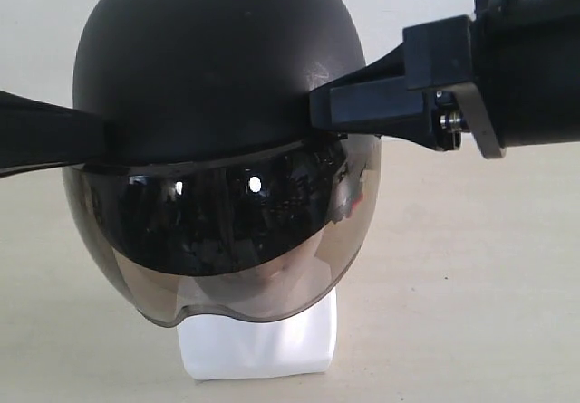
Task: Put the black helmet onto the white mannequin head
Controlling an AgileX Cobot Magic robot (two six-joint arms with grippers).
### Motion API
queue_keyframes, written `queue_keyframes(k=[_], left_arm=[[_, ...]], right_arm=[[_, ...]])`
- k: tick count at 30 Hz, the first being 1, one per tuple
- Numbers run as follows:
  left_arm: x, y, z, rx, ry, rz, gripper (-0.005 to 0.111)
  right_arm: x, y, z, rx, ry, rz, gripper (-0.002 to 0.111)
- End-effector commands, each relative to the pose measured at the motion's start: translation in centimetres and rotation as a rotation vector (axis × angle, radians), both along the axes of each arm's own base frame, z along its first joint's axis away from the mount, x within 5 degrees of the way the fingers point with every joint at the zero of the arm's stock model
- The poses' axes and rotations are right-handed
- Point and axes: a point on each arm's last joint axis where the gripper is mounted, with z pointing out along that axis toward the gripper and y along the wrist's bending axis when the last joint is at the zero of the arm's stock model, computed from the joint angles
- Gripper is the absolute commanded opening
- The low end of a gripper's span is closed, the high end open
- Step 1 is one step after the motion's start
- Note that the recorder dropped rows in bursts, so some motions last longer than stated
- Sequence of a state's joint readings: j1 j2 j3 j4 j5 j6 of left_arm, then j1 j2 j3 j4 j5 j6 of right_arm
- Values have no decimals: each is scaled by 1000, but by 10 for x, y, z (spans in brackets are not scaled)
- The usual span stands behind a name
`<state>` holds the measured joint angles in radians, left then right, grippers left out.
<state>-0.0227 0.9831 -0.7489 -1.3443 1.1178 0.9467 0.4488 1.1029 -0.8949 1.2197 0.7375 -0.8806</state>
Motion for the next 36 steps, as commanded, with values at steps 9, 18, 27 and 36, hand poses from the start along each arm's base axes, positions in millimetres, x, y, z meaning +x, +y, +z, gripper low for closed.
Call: queue_keyframes(k=[9,18,27,36], left_arm=[[-3,-1,-5,25,7,-38,4],[-4,-1,-6,34,12,-52,4],[-7,-1,-22,40,53,-50,4],[-7,-1,-23,35,48,-52,4]], right_arm=[[0,0,-21,-82,17,22,0],[-1,0,-21,-83,24,27,0],[-2,-3,-40,-107,67,1,0],[-2,-3,-39,-86,53,-2,0]])
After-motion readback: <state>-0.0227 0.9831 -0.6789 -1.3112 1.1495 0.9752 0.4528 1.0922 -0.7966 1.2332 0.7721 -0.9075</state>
